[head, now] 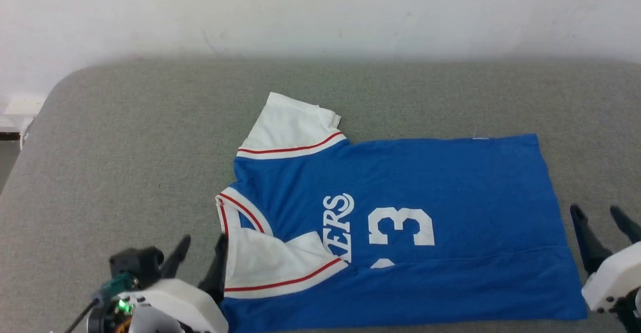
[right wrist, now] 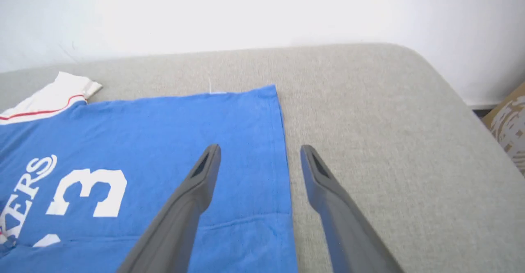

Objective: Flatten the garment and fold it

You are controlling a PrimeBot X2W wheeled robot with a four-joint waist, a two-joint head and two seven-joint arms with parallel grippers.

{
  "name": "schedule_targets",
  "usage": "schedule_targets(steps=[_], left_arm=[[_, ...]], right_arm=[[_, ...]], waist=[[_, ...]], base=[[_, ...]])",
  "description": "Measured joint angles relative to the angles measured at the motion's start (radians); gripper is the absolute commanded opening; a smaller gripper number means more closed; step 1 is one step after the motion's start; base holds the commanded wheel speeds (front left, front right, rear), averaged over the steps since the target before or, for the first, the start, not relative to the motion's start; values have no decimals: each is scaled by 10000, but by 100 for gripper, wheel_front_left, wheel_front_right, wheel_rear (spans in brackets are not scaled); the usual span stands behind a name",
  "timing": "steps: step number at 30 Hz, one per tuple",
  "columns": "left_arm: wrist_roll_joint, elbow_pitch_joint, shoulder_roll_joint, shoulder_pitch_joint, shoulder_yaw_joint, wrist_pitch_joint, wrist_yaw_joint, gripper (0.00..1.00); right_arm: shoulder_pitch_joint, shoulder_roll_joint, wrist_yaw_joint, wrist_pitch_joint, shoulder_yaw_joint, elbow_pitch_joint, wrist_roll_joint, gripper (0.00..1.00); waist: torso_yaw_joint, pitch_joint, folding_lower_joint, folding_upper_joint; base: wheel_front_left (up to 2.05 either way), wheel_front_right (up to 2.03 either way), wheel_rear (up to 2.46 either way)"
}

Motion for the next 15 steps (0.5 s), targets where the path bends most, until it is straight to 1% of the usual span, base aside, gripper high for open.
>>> schedule_targets(steps=[2,4,8,11,15], left_arm=[[125,-215,-48,-224,222,-658,-132,100],[483,-249,2,-449,290,-1179,-265,100],[934,-270,-15,-804,357,-1730,-476,100],[1151,-167,10,-1295,311,-1718,-656,100],[1427,497,253,-2242,13,-717,-757,100]], right_arm=[[-75,-27,0,-679,196,-209,-105,100],[-93,-2,-2,-1315,447,-353,-138,100],[-104,119,-2,-2451,834,-554,-295,100],[-110,261,-2,-2951,1064,-564,-303,100],[-337,418,0,-3319,1344,-545,-313,100]], waist=[[-47,-37,0,0],[-120,-58,0,0],[-316,-37,0,0],[-468,78,0,0],[-677,390,1,0]], base=[[0,0,0],[0,0,0],[0,0,0],[0,0,0],[0,0,0]])
